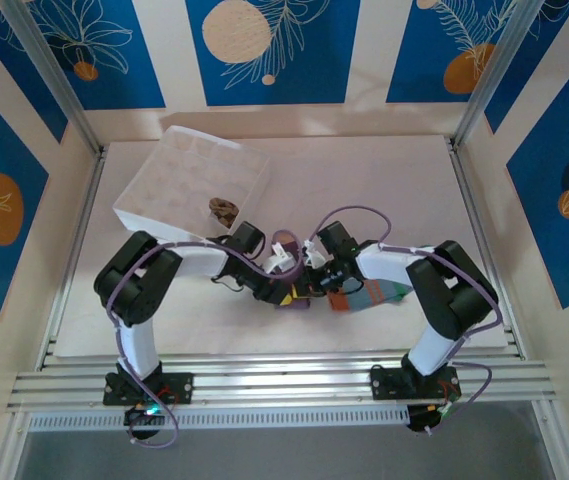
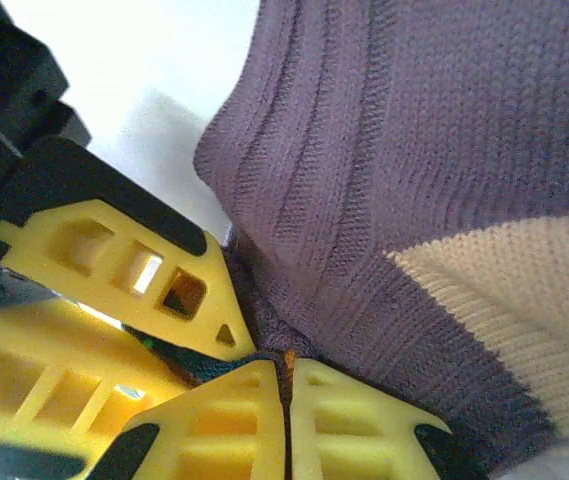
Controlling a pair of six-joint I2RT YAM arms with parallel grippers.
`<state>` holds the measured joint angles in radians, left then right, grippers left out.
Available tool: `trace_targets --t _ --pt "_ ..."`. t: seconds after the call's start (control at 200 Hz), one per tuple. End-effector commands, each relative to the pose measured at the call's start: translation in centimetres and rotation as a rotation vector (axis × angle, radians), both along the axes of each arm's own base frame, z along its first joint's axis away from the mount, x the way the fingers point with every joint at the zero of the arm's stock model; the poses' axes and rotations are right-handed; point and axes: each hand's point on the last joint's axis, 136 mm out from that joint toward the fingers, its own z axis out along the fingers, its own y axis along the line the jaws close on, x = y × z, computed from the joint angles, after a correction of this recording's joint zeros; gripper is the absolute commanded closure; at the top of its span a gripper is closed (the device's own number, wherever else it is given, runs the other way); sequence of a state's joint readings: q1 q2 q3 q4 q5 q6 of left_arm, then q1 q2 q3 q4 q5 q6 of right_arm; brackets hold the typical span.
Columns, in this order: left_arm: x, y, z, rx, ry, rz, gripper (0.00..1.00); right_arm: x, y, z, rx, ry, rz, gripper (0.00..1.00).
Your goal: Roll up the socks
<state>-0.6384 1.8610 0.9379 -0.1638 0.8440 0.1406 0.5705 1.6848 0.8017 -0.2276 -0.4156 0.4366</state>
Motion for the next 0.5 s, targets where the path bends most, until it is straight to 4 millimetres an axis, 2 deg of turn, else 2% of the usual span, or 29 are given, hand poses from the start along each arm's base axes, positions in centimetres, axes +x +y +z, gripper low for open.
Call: trace_targets --t 0.0,0.08,0.165,0.36,0.49 --pt "0.1 1.8 -1.1 0.057 -0.086 0.0 0.82 -2.7 -2.6 -3.9 -0.193 0.14 0.003 1.0" --pt "-0.1 1.8 0.0 0.017 -0.148 -0.035 0.74 -2.7 -2.9 -4.1 -0.215 0.157 0.007 1.0" --pt "-0.7 1.8 1.4 -0.031 -0.218 -0.095 0.72 -2.6 -3.2 -4.1 -0.228 0.173 0.004 1.0" --pt "-1.0 2.0 4.2 -0.118 -0.422 -0.169 0.72 -2.5 -3.4 -4.1 -0.225 0.207 0.005 1.0" --pt "-0.8 1.9 5.1 -0.106 -0.67 -0.202 0.75 -2.4 -3.4 -4.0 -0.222 0.227 0.022 1.0"
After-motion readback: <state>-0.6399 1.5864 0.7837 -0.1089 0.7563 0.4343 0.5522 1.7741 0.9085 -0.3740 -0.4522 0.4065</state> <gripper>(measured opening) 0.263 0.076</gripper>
